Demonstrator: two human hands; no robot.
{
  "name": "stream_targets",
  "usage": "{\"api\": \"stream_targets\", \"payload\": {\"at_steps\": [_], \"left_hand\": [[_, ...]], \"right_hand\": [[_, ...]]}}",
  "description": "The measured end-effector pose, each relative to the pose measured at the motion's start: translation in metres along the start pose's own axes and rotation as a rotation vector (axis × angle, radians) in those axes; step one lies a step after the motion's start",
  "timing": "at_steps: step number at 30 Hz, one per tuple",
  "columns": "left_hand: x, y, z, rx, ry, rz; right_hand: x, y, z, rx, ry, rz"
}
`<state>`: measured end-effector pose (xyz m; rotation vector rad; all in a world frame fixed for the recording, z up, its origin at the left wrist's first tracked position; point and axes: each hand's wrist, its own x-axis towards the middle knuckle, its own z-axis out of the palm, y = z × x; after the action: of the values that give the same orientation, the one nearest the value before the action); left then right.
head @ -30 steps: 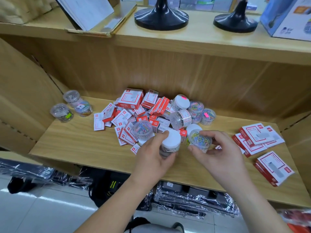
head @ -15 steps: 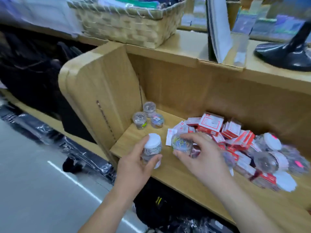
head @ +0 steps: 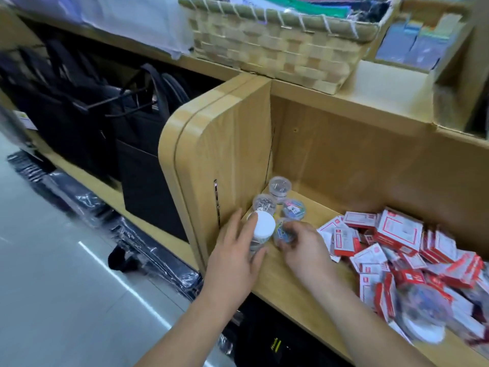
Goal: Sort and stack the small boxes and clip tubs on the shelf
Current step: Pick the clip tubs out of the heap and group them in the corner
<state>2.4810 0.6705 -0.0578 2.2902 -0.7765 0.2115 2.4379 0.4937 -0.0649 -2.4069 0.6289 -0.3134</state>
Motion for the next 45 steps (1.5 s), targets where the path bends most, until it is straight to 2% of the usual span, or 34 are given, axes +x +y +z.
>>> {"api": "stream_targets", "payload": {"at_steps": [3, 5, 8, 11, 17, 23, 28, 34, 38, 41, 45], "left_hand": [[-0.003, -0.001, -0.005, 0.077, 0.076, 0.197], [-0.003, -0.006, -0.004, 0.144, 0.014, 0.251], [0.001, -0.009, -0.003, 0.215, -0.065, 0.152], [0.007, -0.001, -0.010, 0.182, -0.092, 0.089], [-0.008, 0.043, -0.003, -0.038, -0.029, 0.251], [-0.034, 0.082, 0.048, -0.204, -0.171, 0.305], [-0.057, 0.097, 0.077, -0.227, -0.246, 0.286], [-0.048, 0.149, 0.098, -0.376, -0.332, 0.267], [-0.042, 0.160, 0.110, -0.342, -0.334, 0.240], [-0.038, 0.155, 0.109, -0.350, -0.357, 0.215], [-0.037, 0.143, 0.091, -0.415, -0.261, 0.160]], "right_hand": [[0.006, -0.002, 0.004, 0.046, 0.003, -0.013], [0.005, -0.002, -0.001, 0.104, 0.033, -0.035], [-0.005, -0.002, -0.016, 0.161, 0.054, -0.021], [-0.014, -0.007, -0.037, 0.210, 0.036, -0.020], [-0.052, 0.007, -0.095, 0.128, 0.093, -0.023], [-0.105, 0.053, -0.144, -0.042, 0.241, -0.004], [-0.133, 0.108, -0.161, -0.118, 0.347, 0.105], [-0.140, 0.128, -0.160, 0.008, 0.290, 0.126], [-0.134, 0.136, -0.162, -0.005, 0.238, 0.143], [-0.133, 0.136, -0.165, 0.055, 0.267, 0.158], [-0.124, 0.120, -0.171, 0.151, 0.321, 0.116]]}}
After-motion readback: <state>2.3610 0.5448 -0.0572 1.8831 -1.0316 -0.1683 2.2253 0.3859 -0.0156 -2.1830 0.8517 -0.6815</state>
